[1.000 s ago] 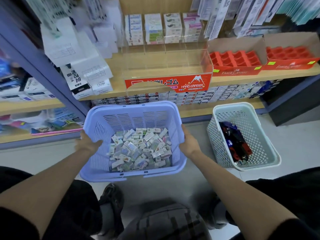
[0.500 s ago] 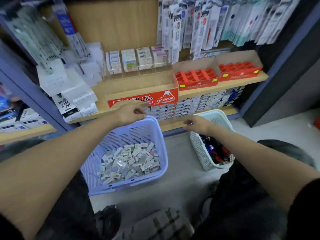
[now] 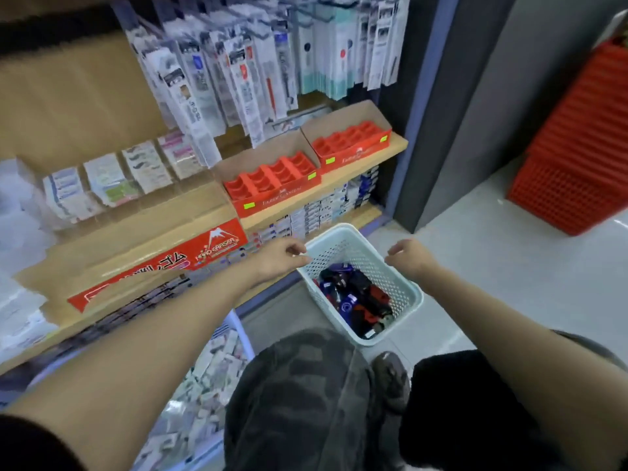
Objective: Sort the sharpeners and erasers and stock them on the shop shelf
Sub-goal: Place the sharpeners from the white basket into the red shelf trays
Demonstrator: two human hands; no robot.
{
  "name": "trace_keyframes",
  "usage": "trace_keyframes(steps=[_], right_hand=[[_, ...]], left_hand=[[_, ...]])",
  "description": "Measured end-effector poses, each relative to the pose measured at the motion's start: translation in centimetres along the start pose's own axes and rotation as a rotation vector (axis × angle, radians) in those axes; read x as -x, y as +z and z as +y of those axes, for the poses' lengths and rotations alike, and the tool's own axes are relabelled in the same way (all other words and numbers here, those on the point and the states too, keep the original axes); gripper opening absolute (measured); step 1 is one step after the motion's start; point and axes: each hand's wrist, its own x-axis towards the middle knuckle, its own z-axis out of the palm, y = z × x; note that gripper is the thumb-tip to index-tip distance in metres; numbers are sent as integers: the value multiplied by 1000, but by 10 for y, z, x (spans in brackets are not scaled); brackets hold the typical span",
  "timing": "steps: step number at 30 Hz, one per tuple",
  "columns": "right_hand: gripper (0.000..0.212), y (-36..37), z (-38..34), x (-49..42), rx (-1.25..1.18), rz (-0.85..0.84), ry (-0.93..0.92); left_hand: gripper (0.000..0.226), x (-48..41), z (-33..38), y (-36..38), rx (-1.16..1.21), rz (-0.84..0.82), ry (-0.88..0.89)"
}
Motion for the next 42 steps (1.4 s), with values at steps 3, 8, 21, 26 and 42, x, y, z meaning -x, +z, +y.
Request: trace_keyframes(steps=[3,8,21,26,42], right_hand=[[44,45,52,-1,-179,155,362],[72,111,97,-18,-539,73,778],[13,84,125,-87,-307,154,470],[25,65,142,-108,-331,99,421],[49,68,97,-128,100,519,18]], left_hand=[[38,-39,-28,24,-41,-28,-52],[44,-97,-53,47,-68,10,-105],[62,-148,-90,70,31,-2,-282],[70,-153,-104,67,120,70,-377],[52,-157,-125,94,-48,146,-355]])
